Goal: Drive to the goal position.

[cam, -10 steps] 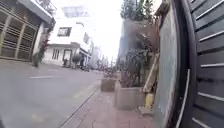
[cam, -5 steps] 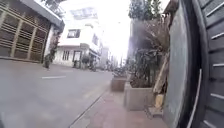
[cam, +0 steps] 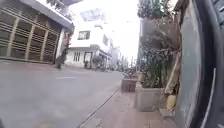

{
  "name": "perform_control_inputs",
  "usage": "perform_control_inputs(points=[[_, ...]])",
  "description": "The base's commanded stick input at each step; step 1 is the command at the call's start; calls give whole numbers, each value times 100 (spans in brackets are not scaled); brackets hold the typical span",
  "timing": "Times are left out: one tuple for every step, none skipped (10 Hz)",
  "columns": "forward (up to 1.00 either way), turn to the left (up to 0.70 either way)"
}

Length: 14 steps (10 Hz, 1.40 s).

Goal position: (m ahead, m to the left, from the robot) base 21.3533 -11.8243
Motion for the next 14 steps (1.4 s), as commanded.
perform_control_inputs(points=[[0,100],[0,100],[0,100],[0,100],[0,100],[9,95],[75,55],[100,0],[100,0],[100,0],[100,0],[100,0],[100,0],[100,0]])
